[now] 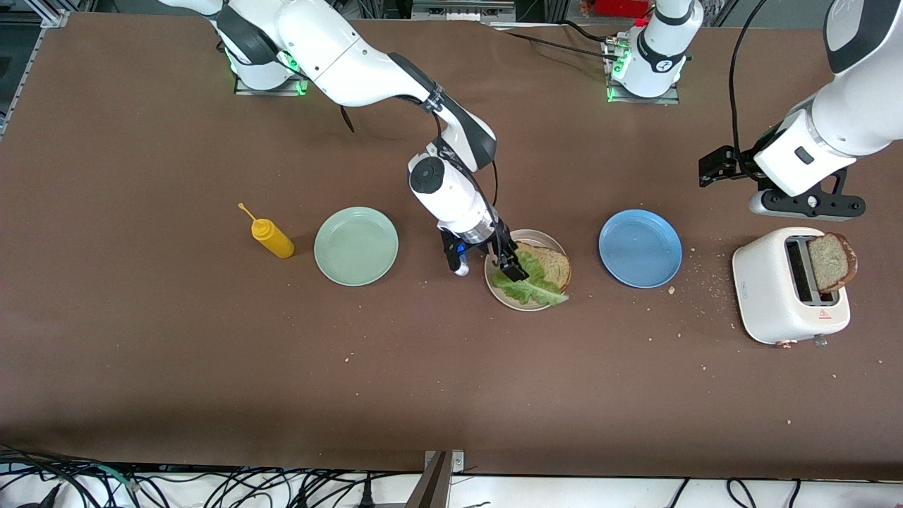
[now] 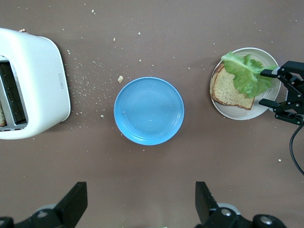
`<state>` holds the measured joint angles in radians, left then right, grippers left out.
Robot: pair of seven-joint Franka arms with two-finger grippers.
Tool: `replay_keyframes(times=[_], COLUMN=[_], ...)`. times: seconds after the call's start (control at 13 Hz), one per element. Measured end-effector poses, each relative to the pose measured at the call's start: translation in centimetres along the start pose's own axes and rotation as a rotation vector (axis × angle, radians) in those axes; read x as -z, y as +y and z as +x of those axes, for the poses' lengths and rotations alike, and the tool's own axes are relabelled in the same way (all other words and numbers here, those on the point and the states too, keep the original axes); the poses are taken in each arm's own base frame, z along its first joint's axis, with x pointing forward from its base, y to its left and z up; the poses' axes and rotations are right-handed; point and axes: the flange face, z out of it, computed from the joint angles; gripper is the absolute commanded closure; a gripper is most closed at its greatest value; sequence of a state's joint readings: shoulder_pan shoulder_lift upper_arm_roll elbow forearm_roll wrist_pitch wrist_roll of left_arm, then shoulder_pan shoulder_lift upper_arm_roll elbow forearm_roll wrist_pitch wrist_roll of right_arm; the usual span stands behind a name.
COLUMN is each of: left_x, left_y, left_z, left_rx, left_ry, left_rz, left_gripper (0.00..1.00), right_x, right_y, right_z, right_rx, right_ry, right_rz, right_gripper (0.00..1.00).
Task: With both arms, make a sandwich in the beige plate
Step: 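Lower the lettuce onto the bread and open the right gripper, then withdraw the right gripper while the left gripper grasps the toaster bread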
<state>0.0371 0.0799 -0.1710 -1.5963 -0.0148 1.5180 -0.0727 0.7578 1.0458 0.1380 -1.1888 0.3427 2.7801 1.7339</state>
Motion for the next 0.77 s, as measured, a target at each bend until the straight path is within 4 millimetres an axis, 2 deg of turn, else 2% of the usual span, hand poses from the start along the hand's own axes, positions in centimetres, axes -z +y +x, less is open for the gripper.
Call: replay_keyframes(times=[0.31,0.46,0.62,0.77], left_x=[0.0,0.1,-0.1,-0.6], left_y=[-0.9,-2.2,-5.0,-7.9], left_z=[0.1,0.5,1.4,2.7], left_rx=[0.001,0.022,0.036,0.016], left_ry=[0.004,0.026,0.063,0.108], left_rz=[-0.002,0.001,0.023,0.037], left_gripper=[0.00,0.00,0.00,0.00], right_x=[-0.1,0.3,2.4,6.5], right_y=[0.1,-0.2,-2.0,-4.8], right_z=[0.0,-0.1,-0.3,0.0], right_rx=[0.022,0.026,0.032,0.047], right_ry=[0.009,0.012,0.022,0.032], right_rz=[0.000,-0.012,-0.059,-0.119], right_gripper=[0.02,0.02,0.02,0.02])
